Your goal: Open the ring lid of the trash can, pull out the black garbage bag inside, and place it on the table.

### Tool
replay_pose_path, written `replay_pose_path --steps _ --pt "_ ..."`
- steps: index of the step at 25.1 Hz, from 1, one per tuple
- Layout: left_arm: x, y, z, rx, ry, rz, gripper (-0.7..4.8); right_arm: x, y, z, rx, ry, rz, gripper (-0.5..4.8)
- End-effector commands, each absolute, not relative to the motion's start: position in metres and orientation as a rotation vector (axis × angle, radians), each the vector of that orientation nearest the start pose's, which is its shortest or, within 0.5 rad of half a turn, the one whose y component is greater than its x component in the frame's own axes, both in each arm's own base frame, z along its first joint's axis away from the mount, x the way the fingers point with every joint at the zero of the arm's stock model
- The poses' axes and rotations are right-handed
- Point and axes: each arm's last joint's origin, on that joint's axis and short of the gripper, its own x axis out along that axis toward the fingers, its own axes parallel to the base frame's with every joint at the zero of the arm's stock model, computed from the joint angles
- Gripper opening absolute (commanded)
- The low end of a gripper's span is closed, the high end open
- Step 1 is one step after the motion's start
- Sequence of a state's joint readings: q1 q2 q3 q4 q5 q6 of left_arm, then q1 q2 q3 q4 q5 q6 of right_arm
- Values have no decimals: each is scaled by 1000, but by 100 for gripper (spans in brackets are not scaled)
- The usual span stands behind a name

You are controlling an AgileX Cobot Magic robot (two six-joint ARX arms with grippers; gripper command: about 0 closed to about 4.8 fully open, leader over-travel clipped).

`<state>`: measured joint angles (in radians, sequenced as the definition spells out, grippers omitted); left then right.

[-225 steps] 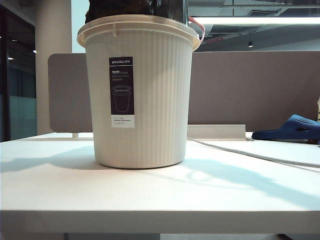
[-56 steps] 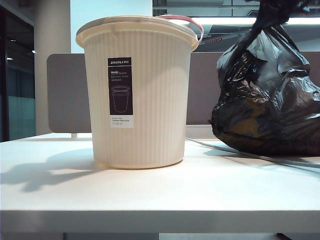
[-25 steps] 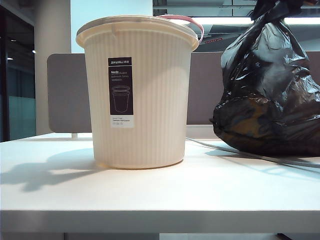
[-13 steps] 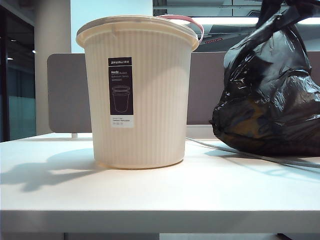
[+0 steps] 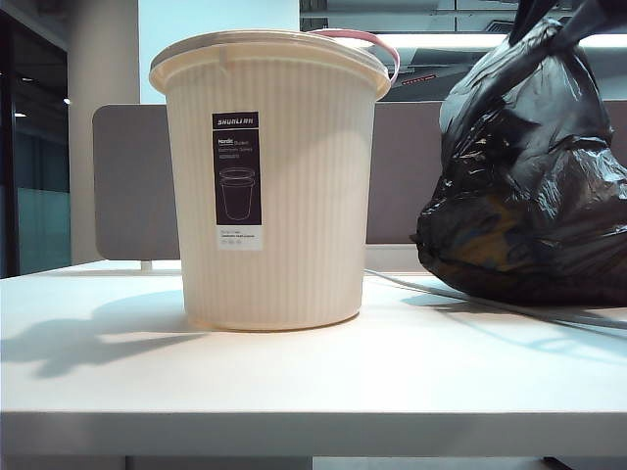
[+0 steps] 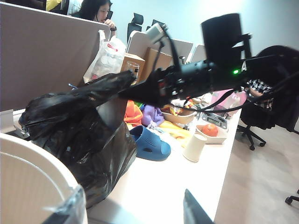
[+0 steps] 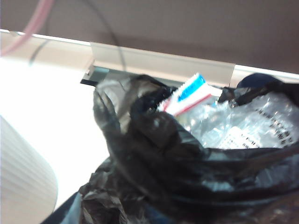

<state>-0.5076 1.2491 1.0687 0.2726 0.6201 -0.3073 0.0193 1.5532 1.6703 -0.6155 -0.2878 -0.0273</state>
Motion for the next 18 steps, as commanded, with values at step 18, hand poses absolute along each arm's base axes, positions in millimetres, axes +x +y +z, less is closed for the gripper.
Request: replay_pose_path --steps 18 --pt "233 -151 381 -267 68 -1190 268 281 14 445 41 449 288 371"
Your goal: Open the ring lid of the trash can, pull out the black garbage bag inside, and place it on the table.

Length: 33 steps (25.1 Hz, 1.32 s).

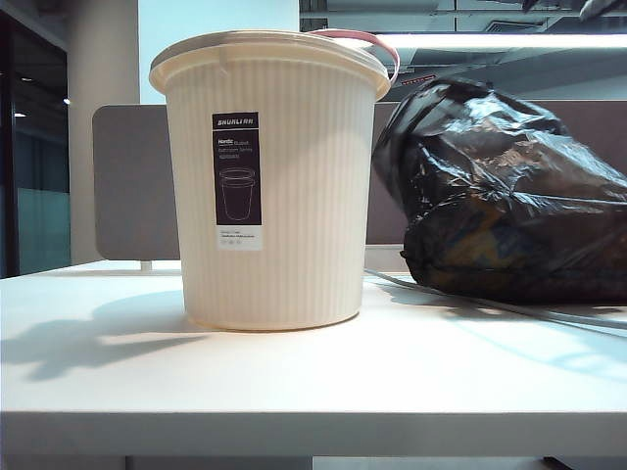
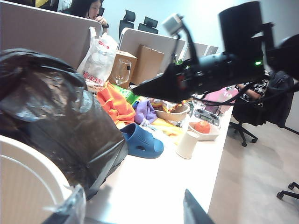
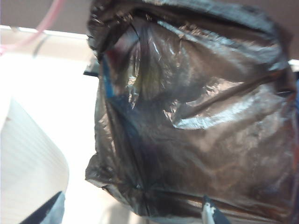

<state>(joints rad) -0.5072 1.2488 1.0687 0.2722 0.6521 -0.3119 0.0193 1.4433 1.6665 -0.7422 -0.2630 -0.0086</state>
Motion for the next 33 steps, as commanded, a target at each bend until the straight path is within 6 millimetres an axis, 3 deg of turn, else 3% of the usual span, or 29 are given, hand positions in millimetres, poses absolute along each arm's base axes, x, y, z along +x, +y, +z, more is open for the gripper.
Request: replay_pose_path --steps 1,8,13,15,23,33 --pt "233 -151 381 -267 68 -1193 268 277 14 448 33 434 290 369" --pt "233 -151 381 -266 68 -1193 268 243 13 471 -14 336 295 367" --pt "233 -151 381 -265 72 -1206 268 218 12 470 -20 225 301 353" --pt "232 -151 380 -263 74 -1219 268 205 12 460 -9 175 298 328" --pt "228 -149 379 -220 89 -1221 268 159 11 404 10 72 288 323" --pt "222 -145 371 -98 144 -1176 268 129 11 347 15 57 300 304"
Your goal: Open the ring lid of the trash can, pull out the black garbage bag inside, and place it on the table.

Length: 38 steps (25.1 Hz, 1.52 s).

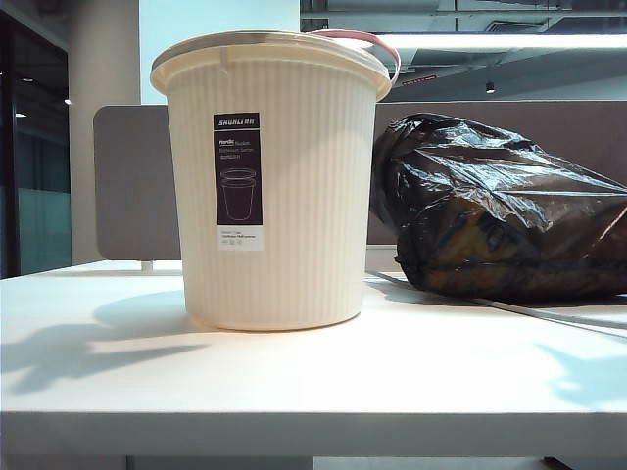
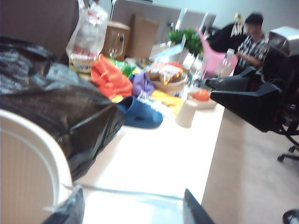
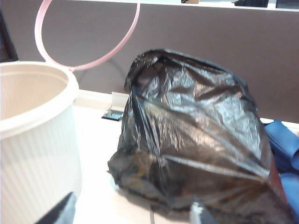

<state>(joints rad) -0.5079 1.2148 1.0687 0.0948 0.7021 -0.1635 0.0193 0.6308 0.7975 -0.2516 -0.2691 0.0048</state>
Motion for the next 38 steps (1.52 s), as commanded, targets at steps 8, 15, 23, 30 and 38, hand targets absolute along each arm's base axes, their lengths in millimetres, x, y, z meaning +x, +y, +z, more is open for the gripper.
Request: replay_pose_path --steps 8,15,23,30,38 --pt "203 -131 384 -56 109 -1088 268 124 13 325 23 81 395 304" --pt "168 -111 402 3 39 -1056 268 124 14 316 61 80 425 304" --pt "121 -83 417 25 -19 -992 268 124 15 314 92 89 445 304" --pt "74 -54 421 27 -54 -886 268 119 19 315 84 57 509 299" --pt "30 -25 409 41 -87 -761 267 107 23 298 88 3 540 176"
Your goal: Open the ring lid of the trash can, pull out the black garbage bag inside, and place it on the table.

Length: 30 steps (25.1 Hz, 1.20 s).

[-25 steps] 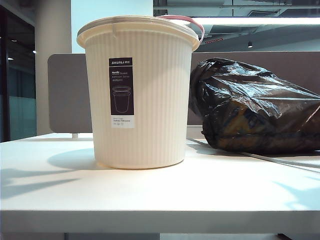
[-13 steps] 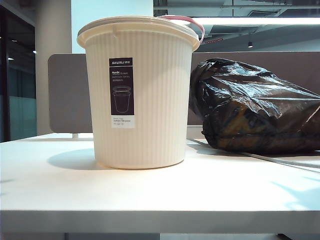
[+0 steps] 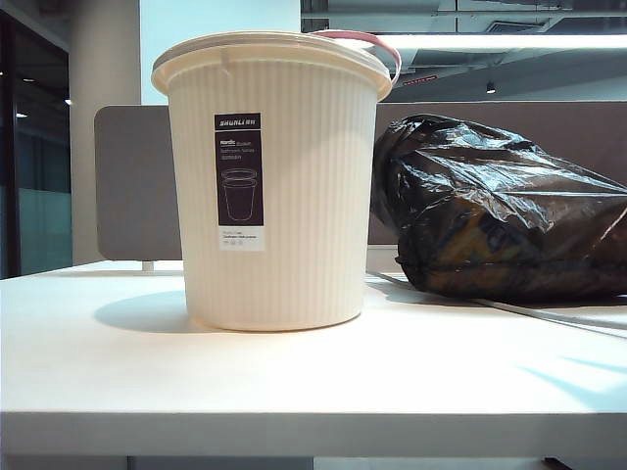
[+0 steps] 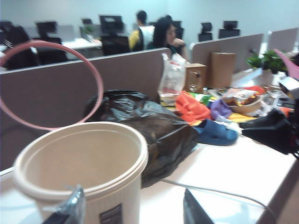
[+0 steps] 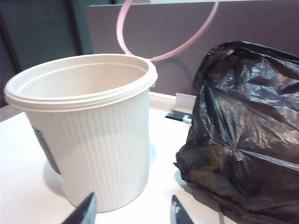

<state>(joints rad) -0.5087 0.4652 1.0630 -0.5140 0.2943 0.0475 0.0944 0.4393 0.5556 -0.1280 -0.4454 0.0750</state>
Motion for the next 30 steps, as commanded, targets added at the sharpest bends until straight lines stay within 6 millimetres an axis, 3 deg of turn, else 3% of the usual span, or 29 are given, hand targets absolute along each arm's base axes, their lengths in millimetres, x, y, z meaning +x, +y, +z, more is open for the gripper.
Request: replay_pose_path --steps 1,8,11,16,27,30 --pt "27 -23 406 41 -89 -749 266 105 23 294 97 -1 540 174" --pt "9 -12 374 33 -102 -727 169 94 20 272 145 -40 505 165" --pt "6 -11 365 29 -106 -728 162 89 19 264 158 -61 473 111" --pt "8 -12 349 27 -89 -728 77 84 18 255 183 -79 452 49" --pt "23 -20 324 -11 -38 -732 73 83 17 249 195 -81 438 48" --pt "29 -24 318 -24 -46 -733 43 84 18 244 197 -69 437 48"
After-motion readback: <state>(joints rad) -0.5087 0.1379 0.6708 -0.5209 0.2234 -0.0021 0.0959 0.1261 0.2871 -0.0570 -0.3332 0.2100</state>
